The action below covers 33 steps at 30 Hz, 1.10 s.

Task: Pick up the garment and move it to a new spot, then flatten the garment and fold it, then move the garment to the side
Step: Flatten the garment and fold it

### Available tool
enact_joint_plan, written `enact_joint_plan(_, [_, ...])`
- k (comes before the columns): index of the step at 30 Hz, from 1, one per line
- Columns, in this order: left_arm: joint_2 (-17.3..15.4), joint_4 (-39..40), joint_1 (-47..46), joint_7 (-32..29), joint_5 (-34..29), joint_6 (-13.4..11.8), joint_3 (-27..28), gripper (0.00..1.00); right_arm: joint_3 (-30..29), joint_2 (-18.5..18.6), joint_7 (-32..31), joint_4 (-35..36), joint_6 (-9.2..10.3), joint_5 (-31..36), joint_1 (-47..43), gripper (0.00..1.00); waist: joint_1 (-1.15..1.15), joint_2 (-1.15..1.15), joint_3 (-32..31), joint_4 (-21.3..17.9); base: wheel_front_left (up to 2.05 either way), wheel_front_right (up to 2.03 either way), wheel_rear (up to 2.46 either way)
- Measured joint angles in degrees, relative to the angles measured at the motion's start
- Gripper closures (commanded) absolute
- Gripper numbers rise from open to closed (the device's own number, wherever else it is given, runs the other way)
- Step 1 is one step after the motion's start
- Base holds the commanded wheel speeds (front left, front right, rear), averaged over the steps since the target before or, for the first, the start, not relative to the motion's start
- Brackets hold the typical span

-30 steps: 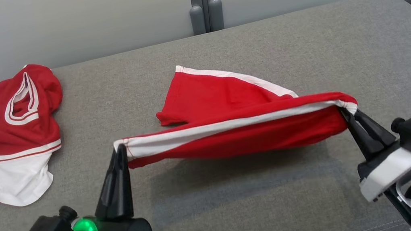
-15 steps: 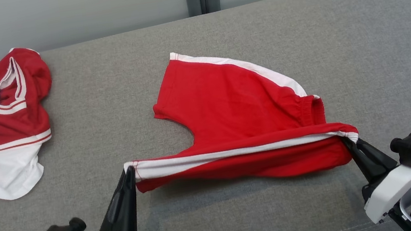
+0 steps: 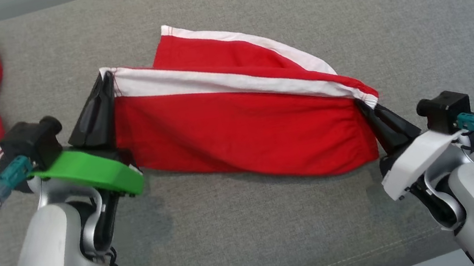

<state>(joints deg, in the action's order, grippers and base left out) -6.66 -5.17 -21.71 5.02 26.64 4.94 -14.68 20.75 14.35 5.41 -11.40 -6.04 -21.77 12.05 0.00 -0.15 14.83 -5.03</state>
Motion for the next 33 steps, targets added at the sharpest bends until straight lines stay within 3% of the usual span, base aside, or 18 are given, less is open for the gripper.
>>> enact_joint_plan(12, [-1.8, -10.6, -15.5, -5.0, -4.3, -1.5, 0.0, 1.00, 2.5, -5.6, -0.4, -4.3, -0.49, -1.1, 8.7, 1.00, 0.00, 0.00, 8.6, -5.5, 0.00, 0.00, 0.00])
enact_joint_plan(25, [-1.9, -21.5, -25.3, -3.9, -6.0, -1.4, -0.4, 1.00, 3.6, -8.5, 3.1, -11.7, -0.77, -1.2, 16.2, 1.00, 0.00, 0.00, 16.5, -10.7, 0.00, 0.00, 0.00])
enact_joint_plan(26, [-1.9, -22.2, -25.6, -3.5, -6.1, -1.4, -0.3, 1.00, 3.7, -8.7, 3.3, -12.1, -1.02, -1.2, 16.4, 0.92, 0.00, 0.00, 16.7, -10.9, 0.00, 0.00, 0.00])
enact_joint_plan(27, [-1.8, -22.7, -25.9, -3.3, -6.1, -1.4, -0.2, 1.00, 3.8, -8.7, 3.7, -12.5, -1.02, -1.2, 16.8, 0.73, 0.00, 0.00, 16.9, -11.1, 0.00, 0.00, 0.00])
enact_joint_plan(28, [-1.8, -23.3, -26.3, -2.9, -6.1, -1.4, -0.2, 1.00, 3.9, -8.8, 3.9, -12.8, -1.03, -1.2, 17.1, 0.73, 0.00, 0.00, 17.0, -11.2, 0.00, 0.00, 0.00])
enact_joint_plan(29, [-1.7, -23.9, -26.7, -2.6, -6.1, -1.4, -0.1, 0.85, 3.9, -8.8, 4.2, -13.2, -1.03, -1.2, 17.3, 0.54, 0.00, 0.00, 17.1, -11.3, 0.00, 0.00, 0.00])
enact_joint_plan(30, [-1.5, -24.2, -27.1, -2.1, -6.1, -1.4, 0.0, 0.64, 4.0, -8.9, 4.6, -13.5, -1.04, -1.2, 17.4, 0.09, 0.00, 0.00, 17.1, -11.3, 0.00, 0.00, 0.00])
enact_joint_plan(31, [-1.3, -24.6, -27.5, -1.7, -6.1, -1.4, 0.0, 0.26, 4.0, -8.9, 5.0, -13.9, -1.04, -1.2, 17.6, 0.00, 0.00, 0.00, 17.1, -11.3, 0.00, 0.00, 0.00])
enact_joint_plan(32, [-1.0, -25.0, -28.0, -1.0, -6.1, -1.3, -0.1, 0.00, 4.0, -8.9, 5.4, -14.4, -1.04, -1.2, 17.9, 0.00, 0.00, 0.00, 17.0, -11.3, 0.00, 0.00, 0.00])
enact_joint_plan(33, [-0.4, -26.2, -28.8, -0.1, -6.1, -1.3, -0.1, 0.00, 4.0, -8.9, 5.8, -15.2, -1.04, -1.2, 18.0, 0.00, 0.00, 0.00, 16.7, -11.1, 0.00, 0.00, 0.00])
